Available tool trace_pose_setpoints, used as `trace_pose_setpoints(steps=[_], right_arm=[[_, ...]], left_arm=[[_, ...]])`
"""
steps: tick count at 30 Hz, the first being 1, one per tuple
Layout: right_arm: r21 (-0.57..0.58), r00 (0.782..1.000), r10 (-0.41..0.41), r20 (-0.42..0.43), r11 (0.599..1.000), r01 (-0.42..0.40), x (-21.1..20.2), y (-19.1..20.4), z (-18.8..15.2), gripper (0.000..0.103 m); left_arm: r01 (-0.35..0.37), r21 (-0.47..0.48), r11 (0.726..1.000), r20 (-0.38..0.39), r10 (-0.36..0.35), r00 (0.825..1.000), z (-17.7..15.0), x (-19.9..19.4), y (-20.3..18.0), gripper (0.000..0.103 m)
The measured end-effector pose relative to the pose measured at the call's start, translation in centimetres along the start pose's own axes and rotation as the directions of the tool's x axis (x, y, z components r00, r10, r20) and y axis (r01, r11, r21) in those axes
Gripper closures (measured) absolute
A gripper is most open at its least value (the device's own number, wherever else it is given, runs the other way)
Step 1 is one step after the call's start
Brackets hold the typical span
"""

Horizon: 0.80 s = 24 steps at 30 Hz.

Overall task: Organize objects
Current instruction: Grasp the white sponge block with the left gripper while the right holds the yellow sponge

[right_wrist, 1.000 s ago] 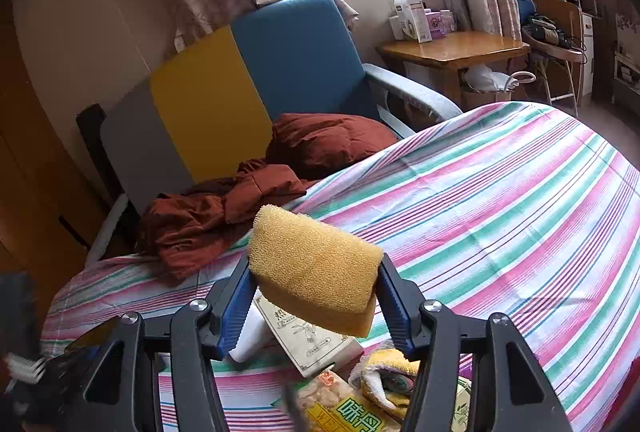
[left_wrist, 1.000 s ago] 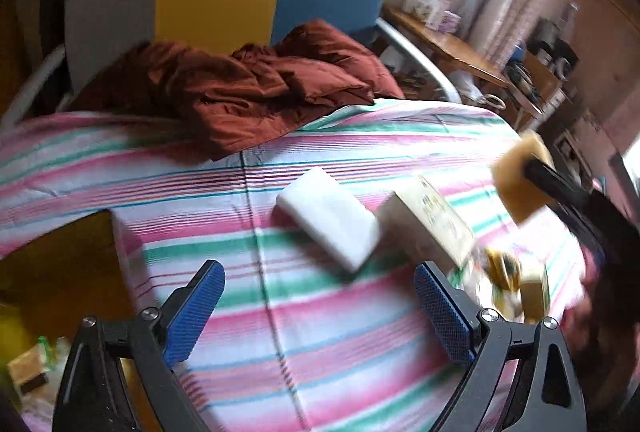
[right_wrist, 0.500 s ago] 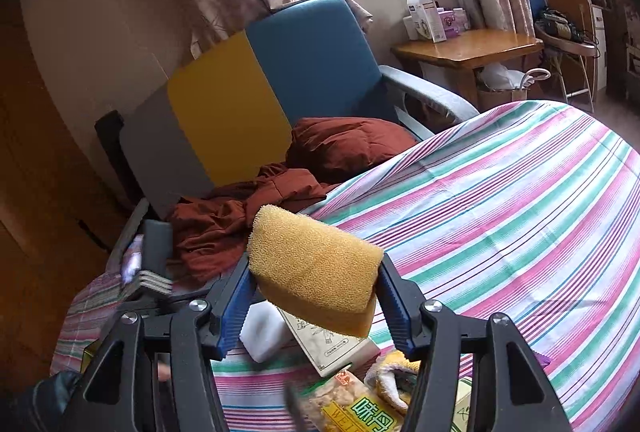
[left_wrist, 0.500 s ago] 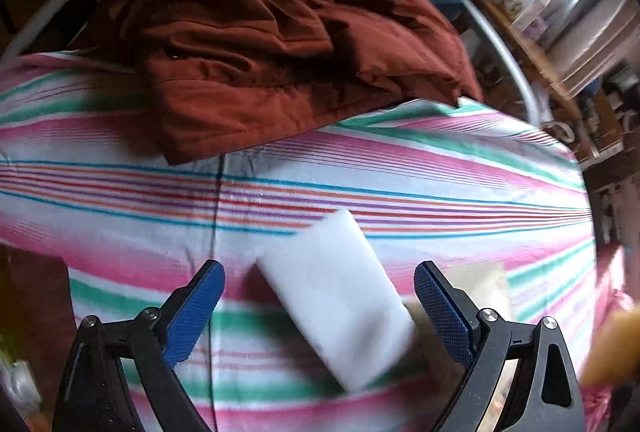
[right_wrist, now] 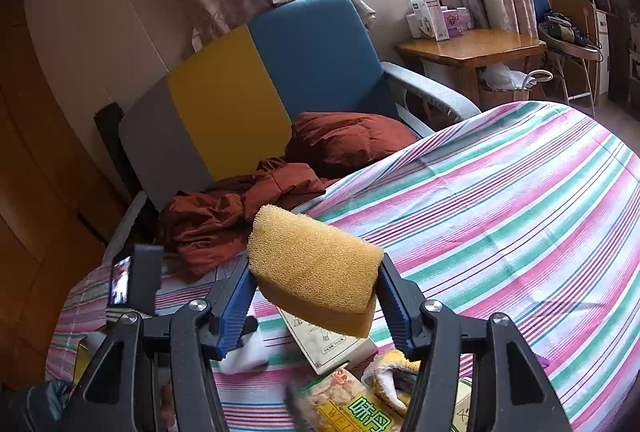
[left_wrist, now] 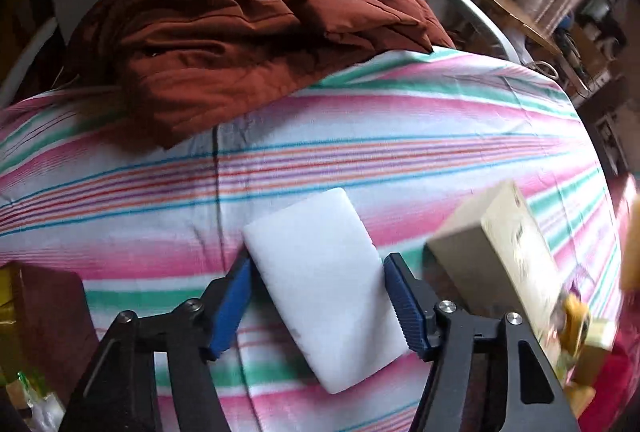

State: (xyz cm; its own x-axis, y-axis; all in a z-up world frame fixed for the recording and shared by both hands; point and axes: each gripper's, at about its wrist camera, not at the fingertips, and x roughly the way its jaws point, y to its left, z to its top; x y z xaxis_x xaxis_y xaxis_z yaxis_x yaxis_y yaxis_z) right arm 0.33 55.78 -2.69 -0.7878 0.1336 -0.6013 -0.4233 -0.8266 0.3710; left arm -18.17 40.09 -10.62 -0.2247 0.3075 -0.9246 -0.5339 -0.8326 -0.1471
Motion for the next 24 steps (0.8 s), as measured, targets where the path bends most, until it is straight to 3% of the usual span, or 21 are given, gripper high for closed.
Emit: trace_pose_setpoints(steps=[7,12,17,24], right_arm=[[-0.018,0.999,-0.018,-0.041,1.0,0.018,1.0,0.0,-0.3,0.044],[-0.048,0.998,-0.026,-0.06,0.999,0.023,1.4,0.4,-0.5,0.043],[-0.058,0.997,-0.026,-0.07,0.998,0.022,1.6,0.5,-0.7,0.044],[-0.085,0.997,-0.017,-0.08,0.996,0.011,1.9,1.0,-0.9,0.044]], left_arm=[[0.012,0.013,1.0,-0.016,-0.012,1.0,-1.8,-0.7,0.1,0.033],[-0.021,0.043,0.999,-0.008,0.022,1.0,-2.6,-0.6,-0.5,0.029],[-0.013,0.068,0.998,0.025,0.011,1.0,-3.4,-1.3,-0.6,0.042],[0.016,0.092,0.996,0.056,-0.021,0.998,-5.0,-2.3,-0.5,0.046]])
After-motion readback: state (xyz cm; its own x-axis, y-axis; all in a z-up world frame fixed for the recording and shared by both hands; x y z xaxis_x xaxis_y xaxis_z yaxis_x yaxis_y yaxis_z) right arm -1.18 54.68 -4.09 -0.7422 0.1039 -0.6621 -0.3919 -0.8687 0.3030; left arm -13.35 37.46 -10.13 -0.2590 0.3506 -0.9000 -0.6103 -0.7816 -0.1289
